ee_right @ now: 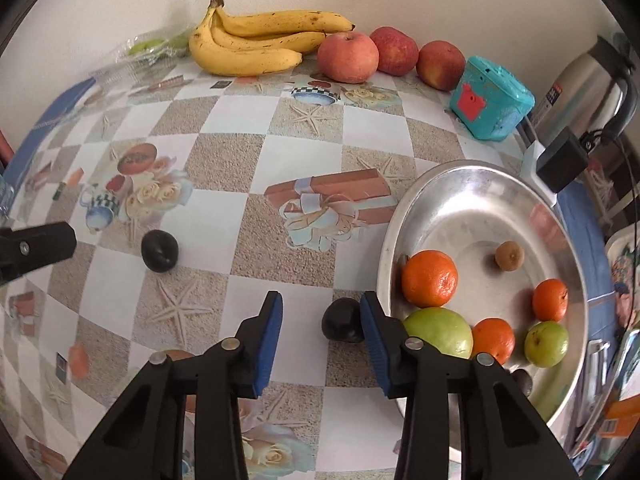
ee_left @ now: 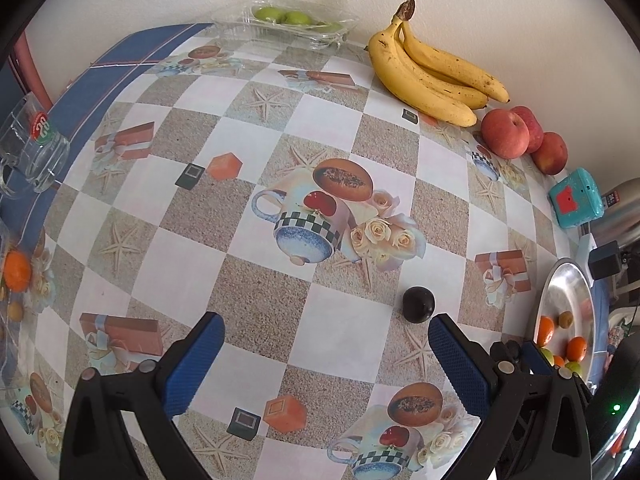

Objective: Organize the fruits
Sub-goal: 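Close the right gripper on its dark plum while the left gripper closes on the other plum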

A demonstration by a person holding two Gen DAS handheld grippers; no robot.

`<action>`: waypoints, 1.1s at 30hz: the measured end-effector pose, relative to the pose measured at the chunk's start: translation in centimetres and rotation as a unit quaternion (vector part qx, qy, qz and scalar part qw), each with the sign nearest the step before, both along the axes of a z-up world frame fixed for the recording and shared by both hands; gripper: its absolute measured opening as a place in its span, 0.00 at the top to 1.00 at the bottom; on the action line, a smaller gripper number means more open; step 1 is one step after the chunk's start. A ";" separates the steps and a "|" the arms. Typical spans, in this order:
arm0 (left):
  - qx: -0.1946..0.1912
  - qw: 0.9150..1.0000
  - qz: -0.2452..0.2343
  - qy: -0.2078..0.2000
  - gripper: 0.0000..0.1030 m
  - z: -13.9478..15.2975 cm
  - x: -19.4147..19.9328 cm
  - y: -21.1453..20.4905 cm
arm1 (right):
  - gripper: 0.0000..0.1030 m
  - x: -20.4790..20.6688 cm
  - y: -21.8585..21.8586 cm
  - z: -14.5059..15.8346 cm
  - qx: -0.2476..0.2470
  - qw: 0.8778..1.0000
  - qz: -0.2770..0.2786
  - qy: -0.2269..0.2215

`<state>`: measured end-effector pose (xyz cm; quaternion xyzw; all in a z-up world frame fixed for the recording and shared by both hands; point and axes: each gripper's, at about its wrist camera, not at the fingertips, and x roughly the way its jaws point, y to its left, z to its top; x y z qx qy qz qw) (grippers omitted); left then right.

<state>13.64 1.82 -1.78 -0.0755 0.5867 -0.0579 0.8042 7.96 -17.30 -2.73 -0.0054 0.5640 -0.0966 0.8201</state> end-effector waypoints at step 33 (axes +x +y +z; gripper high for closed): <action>-0.080 0.997 -0.016 -0.003 0.17 -2.6 0.7 -2.6 | 0.83 -0.2 -2.0 2.4 0.088 0.995 -0.017 -0.033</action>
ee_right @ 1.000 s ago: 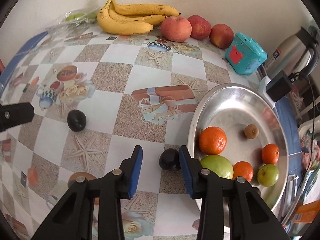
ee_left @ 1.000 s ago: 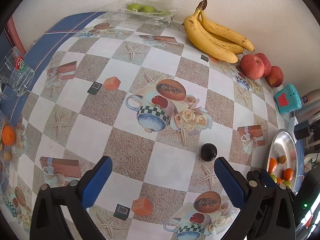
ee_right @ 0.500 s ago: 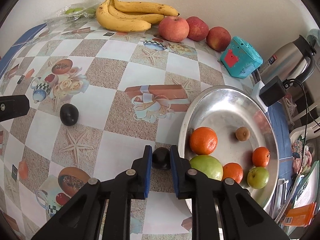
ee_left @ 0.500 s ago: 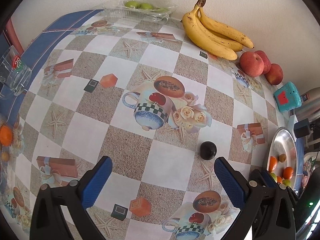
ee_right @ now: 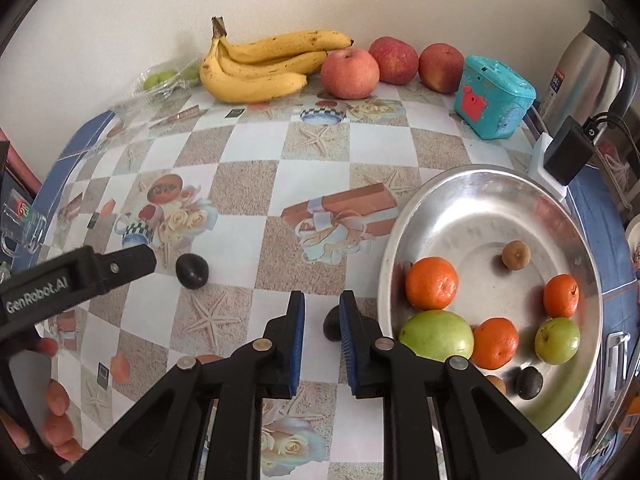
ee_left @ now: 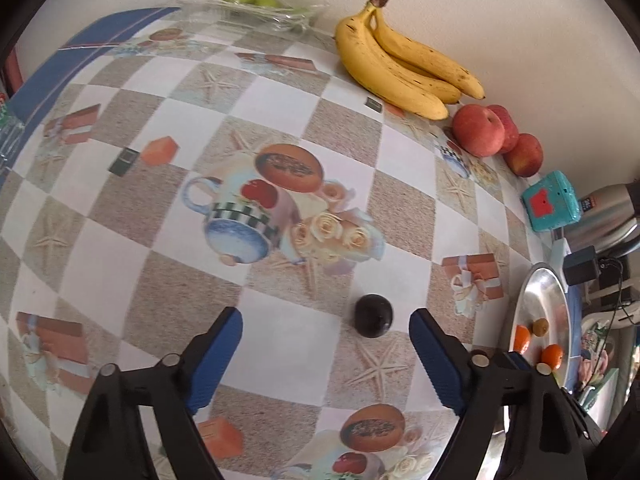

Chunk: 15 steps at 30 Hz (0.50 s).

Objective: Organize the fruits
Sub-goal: 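Close the right gripper on its dark plum while the left gripper closes on the other plum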

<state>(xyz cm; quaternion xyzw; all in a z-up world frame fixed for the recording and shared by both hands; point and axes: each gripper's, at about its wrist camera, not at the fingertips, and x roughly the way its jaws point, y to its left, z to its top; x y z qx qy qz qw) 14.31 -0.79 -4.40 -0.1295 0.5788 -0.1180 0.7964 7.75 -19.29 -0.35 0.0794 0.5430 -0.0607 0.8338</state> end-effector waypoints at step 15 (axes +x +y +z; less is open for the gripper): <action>0.050 0.996 -0.065 -0.027 0.73 -1.5 0.0 -4.7 | 0.76 -0.1 -1.6 -1.1 0.037 0.999 -0.013 0.017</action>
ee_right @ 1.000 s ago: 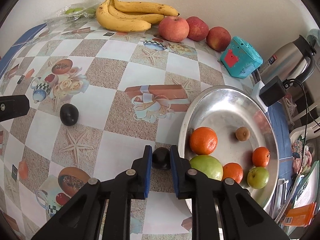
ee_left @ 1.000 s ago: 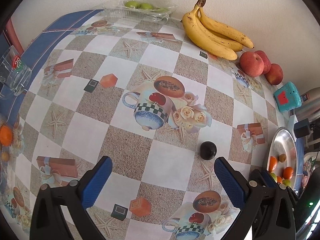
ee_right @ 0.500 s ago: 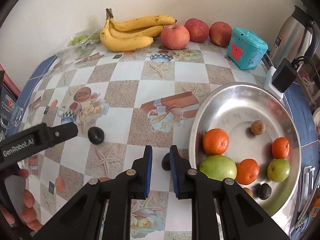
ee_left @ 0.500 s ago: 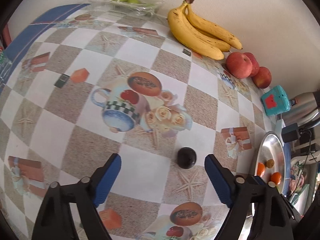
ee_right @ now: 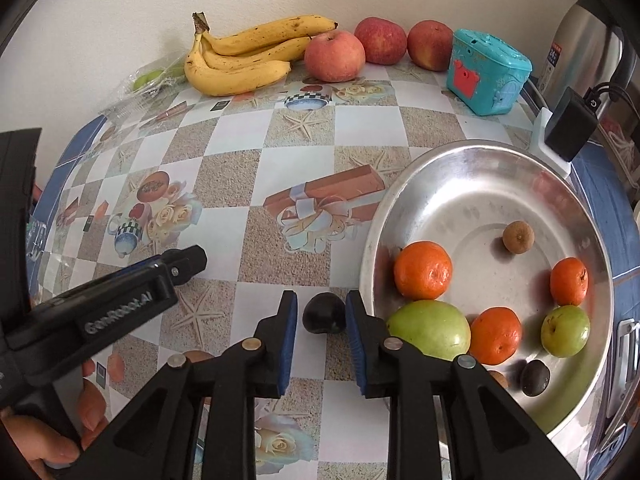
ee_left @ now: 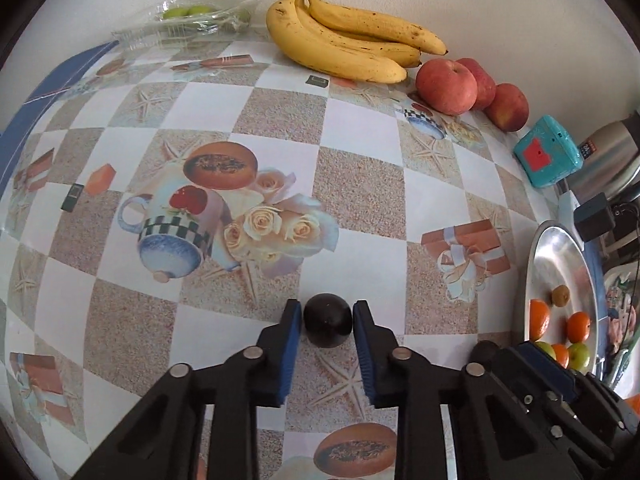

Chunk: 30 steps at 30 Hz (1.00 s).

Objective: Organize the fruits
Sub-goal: 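Close the right gripper on its dark plum while the left gripper closes on the other plum, then lift both held dark plums and carry them toward the bowl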

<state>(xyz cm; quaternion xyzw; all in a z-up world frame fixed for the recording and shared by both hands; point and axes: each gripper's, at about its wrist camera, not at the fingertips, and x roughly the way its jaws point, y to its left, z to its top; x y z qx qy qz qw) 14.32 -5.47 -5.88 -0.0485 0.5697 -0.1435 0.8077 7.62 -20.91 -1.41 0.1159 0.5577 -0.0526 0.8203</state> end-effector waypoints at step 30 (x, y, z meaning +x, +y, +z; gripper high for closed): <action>-0.051 0.996 0.031 0.065 0.75 2.0 -2.0 3.7 | 0.69 -1.1 0.1 -1.2 0.044 0.995 -0.052 0.066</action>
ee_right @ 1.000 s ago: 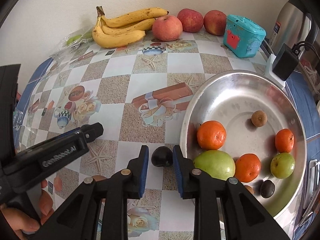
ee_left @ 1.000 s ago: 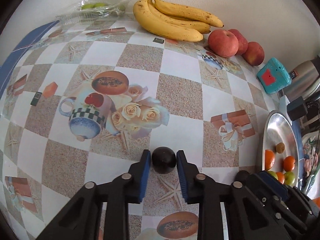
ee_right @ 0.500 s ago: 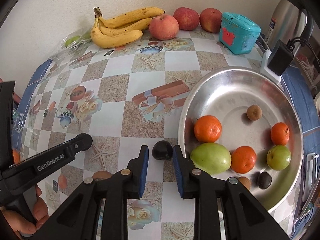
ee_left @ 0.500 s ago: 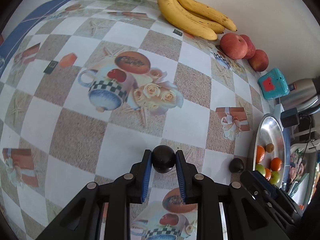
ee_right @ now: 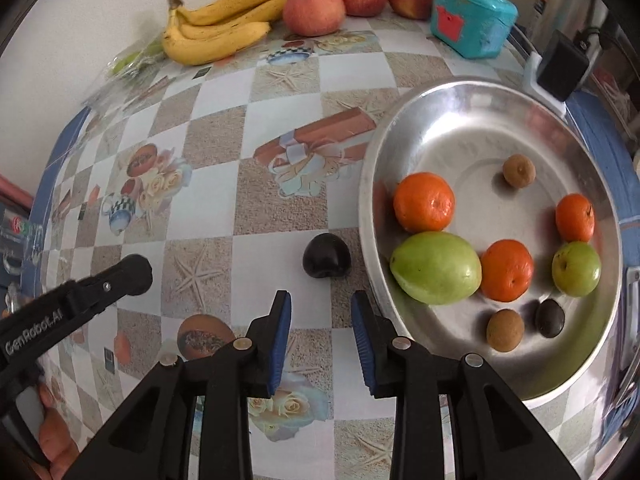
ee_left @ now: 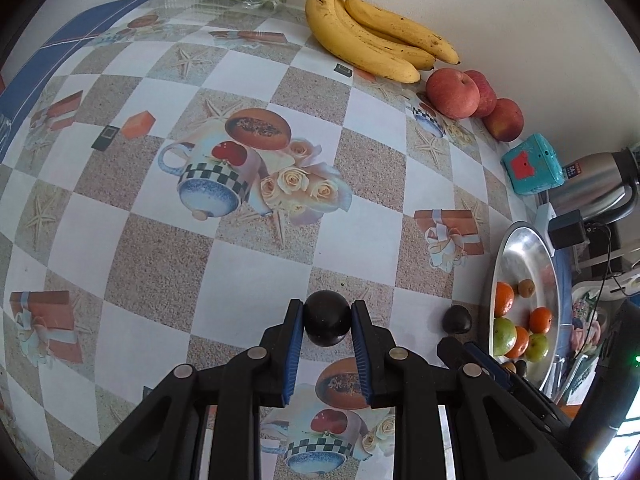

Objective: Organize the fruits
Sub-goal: 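Lift both held dark plums and carry them toward the bowl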

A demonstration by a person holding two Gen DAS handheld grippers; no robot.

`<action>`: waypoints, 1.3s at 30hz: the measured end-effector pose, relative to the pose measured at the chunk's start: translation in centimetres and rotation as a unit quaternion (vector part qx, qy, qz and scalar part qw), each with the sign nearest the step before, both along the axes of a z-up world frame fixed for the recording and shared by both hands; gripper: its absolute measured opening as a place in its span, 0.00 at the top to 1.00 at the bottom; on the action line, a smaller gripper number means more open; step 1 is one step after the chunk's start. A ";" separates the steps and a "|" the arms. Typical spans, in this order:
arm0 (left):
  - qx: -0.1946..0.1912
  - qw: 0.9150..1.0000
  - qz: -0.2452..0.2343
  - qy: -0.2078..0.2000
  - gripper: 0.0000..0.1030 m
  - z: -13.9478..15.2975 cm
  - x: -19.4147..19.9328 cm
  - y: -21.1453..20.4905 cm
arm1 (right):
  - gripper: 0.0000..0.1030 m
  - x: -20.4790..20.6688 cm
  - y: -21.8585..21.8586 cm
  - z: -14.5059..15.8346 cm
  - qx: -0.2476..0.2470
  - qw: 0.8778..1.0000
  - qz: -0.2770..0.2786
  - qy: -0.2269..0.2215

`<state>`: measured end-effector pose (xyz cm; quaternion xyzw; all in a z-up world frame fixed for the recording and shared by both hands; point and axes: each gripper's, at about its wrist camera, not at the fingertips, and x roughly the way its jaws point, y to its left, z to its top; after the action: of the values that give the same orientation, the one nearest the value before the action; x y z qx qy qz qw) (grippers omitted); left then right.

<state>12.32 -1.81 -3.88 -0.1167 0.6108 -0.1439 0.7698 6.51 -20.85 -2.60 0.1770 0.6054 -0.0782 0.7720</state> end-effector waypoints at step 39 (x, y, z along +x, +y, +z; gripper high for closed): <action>0.005 1.000 0.002 0.004 0.75 -0.2 0.3 0.0 | 0.76 -1.1 -1.4 -1.2 0.041 0.982 -0.174 -0.069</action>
<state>12.62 -1.80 -4.05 -0.1149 0.6142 -0.1388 0.7683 5.39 -22.26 -3.76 0.3158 0.5136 -0.1741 0.7786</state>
